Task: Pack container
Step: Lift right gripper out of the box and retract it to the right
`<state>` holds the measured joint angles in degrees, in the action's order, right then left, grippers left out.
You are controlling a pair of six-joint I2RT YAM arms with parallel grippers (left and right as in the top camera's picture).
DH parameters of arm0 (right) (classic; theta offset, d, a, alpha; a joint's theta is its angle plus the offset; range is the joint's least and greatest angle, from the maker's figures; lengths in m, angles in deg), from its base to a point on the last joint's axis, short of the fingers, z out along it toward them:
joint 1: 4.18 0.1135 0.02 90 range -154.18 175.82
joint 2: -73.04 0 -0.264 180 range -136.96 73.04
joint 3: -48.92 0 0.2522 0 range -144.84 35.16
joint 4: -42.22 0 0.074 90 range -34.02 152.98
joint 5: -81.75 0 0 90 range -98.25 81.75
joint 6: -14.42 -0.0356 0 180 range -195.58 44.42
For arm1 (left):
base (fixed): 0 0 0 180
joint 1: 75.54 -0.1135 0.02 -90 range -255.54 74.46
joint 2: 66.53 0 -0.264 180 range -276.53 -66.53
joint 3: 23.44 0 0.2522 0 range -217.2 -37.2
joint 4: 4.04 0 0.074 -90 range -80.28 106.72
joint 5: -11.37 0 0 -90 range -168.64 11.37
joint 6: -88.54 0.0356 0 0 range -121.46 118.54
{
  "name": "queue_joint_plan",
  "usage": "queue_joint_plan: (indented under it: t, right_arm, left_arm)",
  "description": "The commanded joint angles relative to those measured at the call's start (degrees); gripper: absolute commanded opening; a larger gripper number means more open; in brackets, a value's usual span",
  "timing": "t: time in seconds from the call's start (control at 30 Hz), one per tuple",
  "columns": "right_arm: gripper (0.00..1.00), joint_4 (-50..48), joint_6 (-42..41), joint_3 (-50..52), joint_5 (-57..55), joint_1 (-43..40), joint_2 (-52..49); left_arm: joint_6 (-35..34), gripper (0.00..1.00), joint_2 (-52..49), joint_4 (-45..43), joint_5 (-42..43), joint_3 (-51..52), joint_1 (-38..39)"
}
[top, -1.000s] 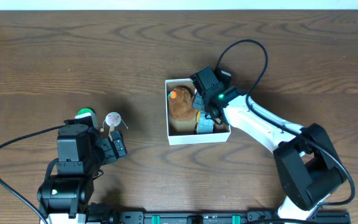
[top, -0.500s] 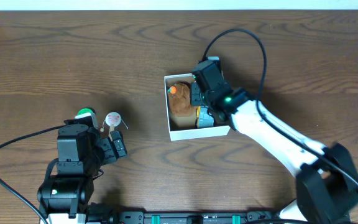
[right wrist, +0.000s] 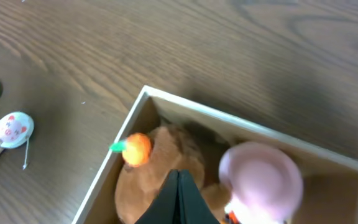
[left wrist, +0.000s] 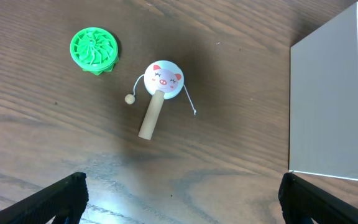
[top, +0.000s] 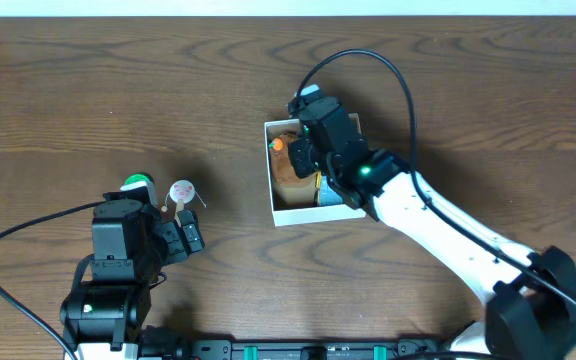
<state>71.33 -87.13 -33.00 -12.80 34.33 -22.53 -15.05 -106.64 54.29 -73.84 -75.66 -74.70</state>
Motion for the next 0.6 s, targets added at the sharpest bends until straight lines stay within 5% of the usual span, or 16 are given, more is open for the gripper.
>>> queue_joint_plan:
  t: [0.0, 0.57]
  right_arm:
    - [0.01, -1.8, 2.9, -0.1, 1.0, 0.5, -3.3]
    - [0.01, -0.5, 1.6, -0.1, 7.8, 0.8, -19.4]
  left_arm:
    - [-0.5, 0.98, -0.2, -0.1, 0.6, -1.1, -0.3]
    - [-0.5, 0.98, -0.2, -0.1, 0.6, -1.1, -0.3]
